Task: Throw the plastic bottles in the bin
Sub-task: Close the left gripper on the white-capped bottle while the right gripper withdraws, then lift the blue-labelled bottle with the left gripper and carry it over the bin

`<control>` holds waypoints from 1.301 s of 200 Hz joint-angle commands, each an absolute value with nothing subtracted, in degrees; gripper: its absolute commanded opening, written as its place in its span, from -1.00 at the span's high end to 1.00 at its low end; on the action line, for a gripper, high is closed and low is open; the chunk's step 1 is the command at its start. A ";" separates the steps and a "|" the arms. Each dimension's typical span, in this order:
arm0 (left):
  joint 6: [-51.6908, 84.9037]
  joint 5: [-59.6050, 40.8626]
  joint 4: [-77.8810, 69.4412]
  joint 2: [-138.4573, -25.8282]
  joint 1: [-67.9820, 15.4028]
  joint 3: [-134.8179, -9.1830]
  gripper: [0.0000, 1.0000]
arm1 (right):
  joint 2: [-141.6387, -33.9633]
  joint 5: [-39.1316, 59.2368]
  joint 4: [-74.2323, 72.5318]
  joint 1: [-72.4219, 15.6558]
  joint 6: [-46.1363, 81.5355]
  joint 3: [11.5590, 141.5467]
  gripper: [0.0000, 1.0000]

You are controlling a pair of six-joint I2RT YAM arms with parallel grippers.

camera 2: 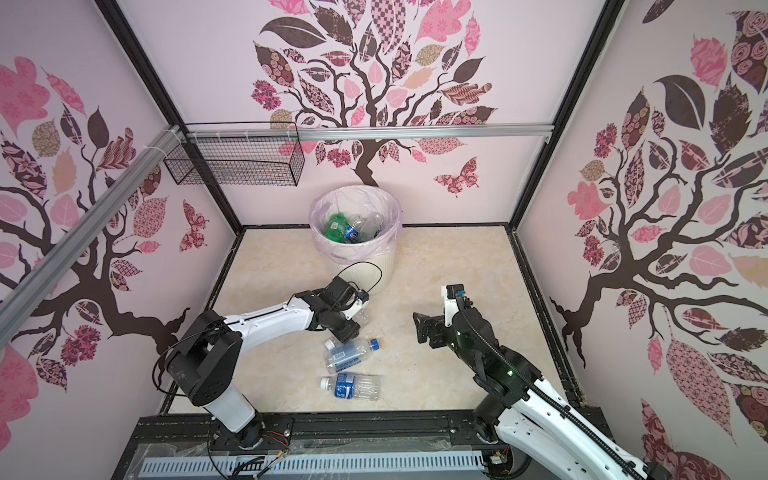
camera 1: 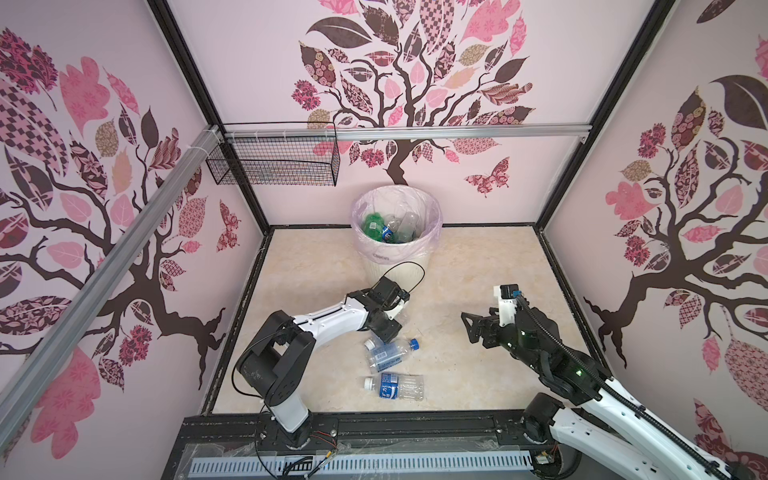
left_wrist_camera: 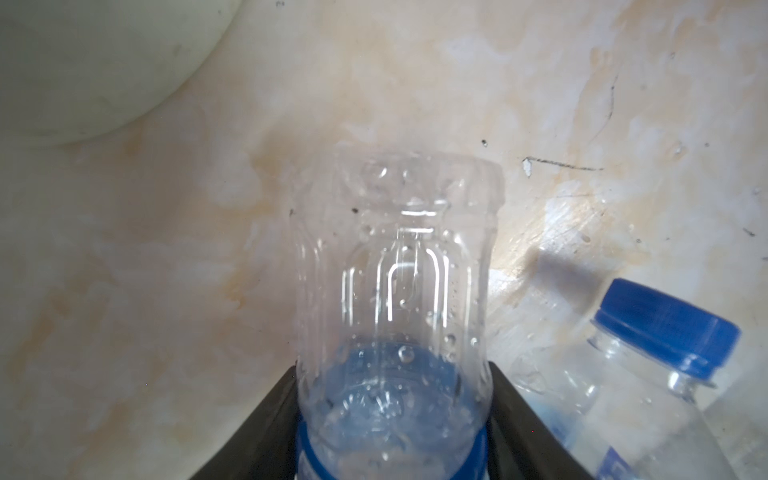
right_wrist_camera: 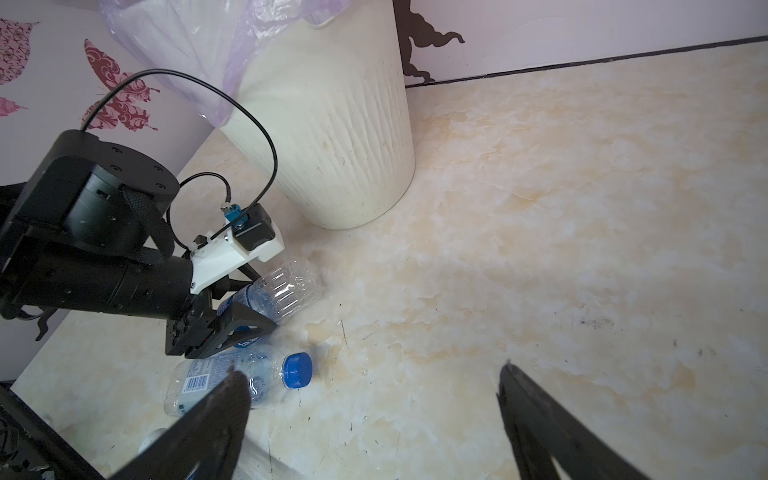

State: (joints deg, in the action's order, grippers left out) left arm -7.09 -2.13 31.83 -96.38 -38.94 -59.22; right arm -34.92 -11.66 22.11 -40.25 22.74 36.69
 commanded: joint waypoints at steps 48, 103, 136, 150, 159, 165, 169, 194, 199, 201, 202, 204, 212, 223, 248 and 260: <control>-5.46 1.90 32.36 -90.62 -39.09 -58.77 -0.10 | -33.66 -11.34 23.38 -40.08 23.47 37.09 -0.90; -3.30 5.17 32.78 -76.73 -39.03 -55.74 -0.09 | -34.44 -11.19 23.20 -40.08 22.77 37.44 -0.90; -2.55 6.96 34.53 -68.01 -39.09 -55.33 -0.09 | -35.07 -11.12 23.47 -40.08 22.08 37.97 -0.90; -2.38 7.46 35.11 -63.55 -39.09 -55.02 -0.09 | -35.39 -10.78 23.21 -40.08 21.98 37.80 -0.91; -2.29 7.89 35.05 -60.44 -39.06 -54.55 -0.09 | -35.67 -10.64 22.83 -40.10 21.95 37.47 -0.91; -2.06 8.51 34.78 -58.27 -39.06 -54.20 -0.09 | -35.92 -10.59 22.61 -40.08 21.89 37.23 -0.90; -1.79 9.23 34.72 -56.84 -39.03 -53.98 -0.09 | -36.08 -10.63 22.55 -40.10 21.88 37.10 -0.90; -0.22 11.86 34.07 -48.17 -39.02 -52.51 -0.09 | -37.24 -10.18 22.51 -40.08 21.89 36.91 -0.90; -0.06 12.10 33.86 -46.54 -38.98 -52.06 -0.09 | -37.32 -10.10 22.42 -40.08 21.88 36.91 -0.90; -0.04 12.01 33.67 -45.83 -39.01 -51.86 -0.09 | -37.41 -10.04 22.37 -40.08 21.88 36.91 -0.90; -0.06 12.03 33.58 -45.50 -39.02 -51.73 -0.09 | -37.43 -10.03 22.35 -40.12 21.88 36.91 -0.90; -0.02 12.10 33.38 -44.86 -39.02 -51.54 -0.09 | -37.50 -10.07 22.33 -40.11 21.88 36.96 -0.90; 0.25 12.21 32.46 -42.21 -38.98 -50.60 -0.09 | -37.76 -9.93 22.24 -40.08 21.75 37.07 -0.90; 0.78 12.48 31.27 -38.81 -39.02 -49.23 -0.09 | -38.13 -9.71 22.15 -40.08 21.62 37.24 -0.90; 2.06 12.42 30.06 -33.26 -39.02 -47.86 -0.09 | -39.09 -9.53 22.08 -40.08 21.32 37.79 -0.90; 2.10 12.31 29.97 -31.95 -38.98 -47.73 -0.10 | -39.46 -9.41 21.98 -40.08 21.27 38.05 -0.90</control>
State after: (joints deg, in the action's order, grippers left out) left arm 0.67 11.79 32.53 -34.33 -38.94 -49.25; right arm -38.92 -10.00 22.02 -40.25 21.98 36.69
